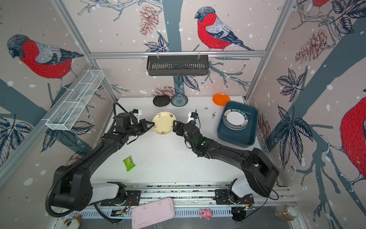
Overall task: Place the plates into the plastic bin on the countertop
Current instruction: 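Close the right gripper on the cream plate rim held by the left gripper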
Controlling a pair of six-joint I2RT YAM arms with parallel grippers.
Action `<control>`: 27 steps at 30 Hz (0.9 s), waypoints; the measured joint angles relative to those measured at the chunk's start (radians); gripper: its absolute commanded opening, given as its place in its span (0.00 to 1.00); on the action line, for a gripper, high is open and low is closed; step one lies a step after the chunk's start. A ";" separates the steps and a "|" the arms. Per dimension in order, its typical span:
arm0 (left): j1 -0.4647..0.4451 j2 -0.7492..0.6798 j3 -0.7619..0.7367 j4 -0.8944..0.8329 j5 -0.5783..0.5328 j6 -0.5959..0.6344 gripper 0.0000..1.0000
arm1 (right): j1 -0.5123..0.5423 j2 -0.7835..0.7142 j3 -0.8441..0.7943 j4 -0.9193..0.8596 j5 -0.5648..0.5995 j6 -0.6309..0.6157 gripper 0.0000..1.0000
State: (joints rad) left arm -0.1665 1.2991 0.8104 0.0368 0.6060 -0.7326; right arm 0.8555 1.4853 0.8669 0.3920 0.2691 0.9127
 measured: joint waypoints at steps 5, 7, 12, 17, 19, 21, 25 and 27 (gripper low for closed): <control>0.000 0.001 0.000 0.000 0.000 0.005 0.01 | -0.004 0.055 0.033 0.001 -0.038 0.002 0.41; 0.000 0.001 0.000 0.000 0.000 0.006 0.01 | -0.005 0.064 0.035 0.007 -0.060 0.003 0.30; -0.001 0.008 0.000 -0.004 0.000 0.013 0.03 | -0.006 0.075 0.033 0.025 -0.080 0.024 0.03; -0.005 0.008 0.001 -0.008 0.017 0.024 0.34 | -0.008 0.079 0.011 0.051 -0.080 0.031 0.02; -0.003 0.008 0.005 -0.008 0.018 0.025 0.49 | -0.006 0.079 0.000 0.057 -0.088 0.034 0.02; -0.003 0.005 0.006 -0.009 0.018 0.026 0.62 | -0.006 0.078 -0.009 0.059 -0.088 0.041 0.01; -0.003 -0.011 0.010 -0.023 0.015 0.027 0.93 | -0.020 0.049 -0.040 0.060 -0.078 0.060 0.01; -0.003 -0.019 0.022 -0.040 -0.001 0.031 0.96 | -0.036 0.019 -0.064 0.066 -0.069 0.073 0.01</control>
State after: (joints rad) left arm -0.1692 1.2797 0.8322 -0.0029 0.6052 -0.7017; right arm 0.8192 1.5047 0.8032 0.4576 0.1997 0.9859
